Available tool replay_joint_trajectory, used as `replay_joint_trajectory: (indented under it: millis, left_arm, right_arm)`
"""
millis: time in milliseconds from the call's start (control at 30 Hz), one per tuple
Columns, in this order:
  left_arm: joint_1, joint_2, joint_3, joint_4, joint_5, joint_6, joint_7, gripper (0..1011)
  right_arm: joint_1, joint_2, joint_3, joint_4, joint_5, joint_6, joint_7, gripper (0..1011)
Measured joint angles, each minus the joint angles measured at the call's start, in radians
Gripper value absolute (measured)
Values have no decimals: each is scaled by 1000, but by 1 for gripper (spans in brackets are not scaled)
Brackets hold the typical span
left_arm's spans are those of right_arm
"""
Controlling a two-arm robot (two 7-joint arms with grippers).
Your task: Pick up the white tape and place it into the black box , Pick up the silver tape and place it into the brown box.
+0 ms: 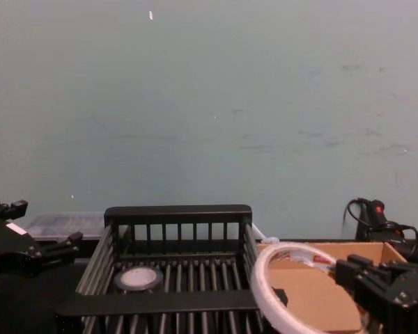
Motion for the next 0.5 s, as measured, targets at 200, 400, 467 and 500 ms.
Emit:
replay_joint_trajectory:
  millis: [200, 400, 467, 500]
  left_arm:
    - [0, 0, 0, 0, 0, 0, 0, 1001]
    - [0, 0, 0, 0, 0, 0, 0, 1001]
    - [0, 0, 0, 0, 0, 0, 0, 1001]
    - [0, 0, 0, 0, 0, 0, 0, 1001]
  right_arm:
    - [20, -23, 19, 29, 25, 18, -24, 95]
    - [59, -44, 42, 71, 49, 44, -49, 95]
    - [75, -49, 48, 85, 51, 50, -57, 95]
    - [81, -51, 50, 90, 52, 52, -60, 95]
